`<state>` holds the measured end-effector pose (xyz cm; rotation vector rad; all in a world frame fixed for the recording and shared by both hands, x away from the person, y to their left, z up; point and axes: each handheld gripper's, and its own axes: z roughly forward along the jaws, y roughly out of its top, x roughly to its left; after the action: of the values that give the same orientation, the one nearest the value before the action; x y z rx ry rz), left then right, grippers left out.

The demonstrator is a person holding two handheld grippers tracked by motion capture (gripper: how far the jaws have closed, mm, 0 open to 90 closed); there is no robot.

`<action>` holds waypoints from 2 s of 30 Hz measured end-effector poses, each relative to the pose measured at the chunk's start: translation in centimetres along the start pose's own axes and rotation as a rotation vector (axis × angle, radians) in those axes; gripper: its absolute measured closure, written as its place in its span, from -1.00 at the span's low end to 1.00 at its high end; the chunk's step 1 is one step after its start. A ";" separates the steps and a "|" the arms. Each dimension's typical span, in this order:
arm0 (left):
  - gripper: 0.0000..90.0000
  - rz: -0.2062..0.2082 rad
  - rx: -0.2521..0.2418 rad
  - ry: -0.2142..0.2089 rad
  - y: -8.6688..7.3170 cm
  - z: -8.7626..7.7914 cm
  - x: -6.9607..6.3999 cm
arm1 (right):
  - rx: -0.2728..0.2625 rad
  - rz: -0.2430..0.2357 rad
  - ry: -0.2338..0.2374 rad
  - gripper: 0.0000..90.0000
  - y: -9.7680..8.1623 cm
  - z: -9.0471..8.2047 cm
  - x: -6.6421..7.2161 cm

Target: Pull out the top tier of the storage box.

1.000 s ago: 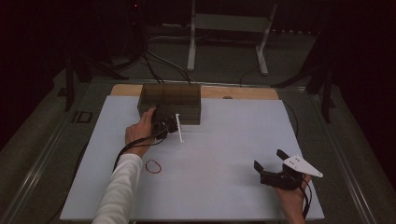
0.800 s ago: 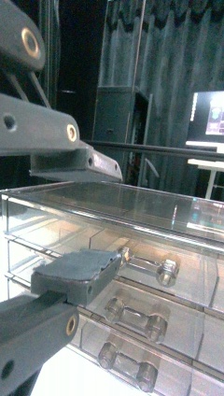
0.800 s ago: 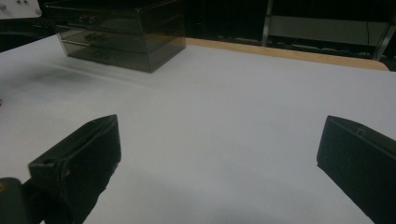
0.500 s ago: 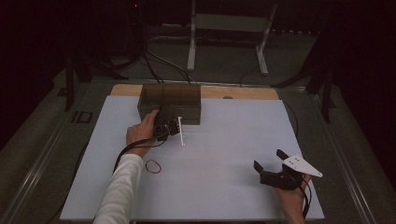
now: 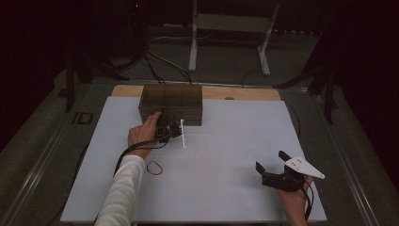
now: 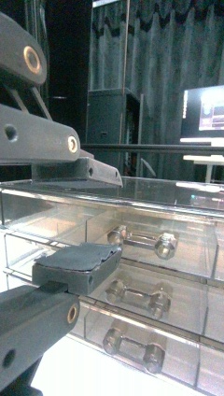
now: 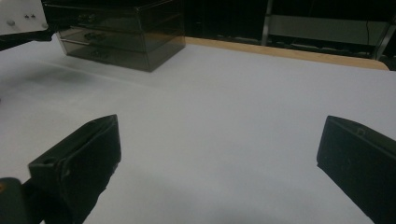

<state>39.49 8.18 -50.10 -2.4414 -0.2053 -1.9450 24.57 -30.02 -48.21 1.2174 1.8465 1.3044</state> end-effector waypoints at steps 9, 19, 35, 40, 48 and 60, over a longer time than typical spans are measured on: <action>0.46 0.013 0.010 0.002 0.3 0.1 -0.3 | -0.001 0.000 -0.003 -0.99 0.0 0.0 0.0; 0.56 0.039 0.025 0.021 0.6 0.2 -0.7 | -0.003 0.002 -0.004 -0.99 0.0 -0.1 -0.1; 0.75 0.040 0.030 0.004 0.8 0.4 -0.8 | -0.002 0.001 -0.005 -0.99 0.0 -0.1 -0.1; 0.79 0.044 0.032 -0.003 0.9 0.5 -0.9 | -0.002 0.000 -0.004 -0.99 0.0 -0.1 -0.1; 0.79 0.037 0.023 0.002 0.8 0.7 -1.0 | -0.003 0.000 -0.003 -0.99 0.0 -0.1 -0.2; 0.83 0.048 0.040 0.000 0.9 0.8 -1.0 | -0.002 0.002 -0.001 -0.99 0.0 -0.1 -0.1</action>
<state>40.11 7.30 -51.16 -2.3989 -0.1816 -1.9025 24.58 -30.15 -48.18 1.2186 1.8435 1.3058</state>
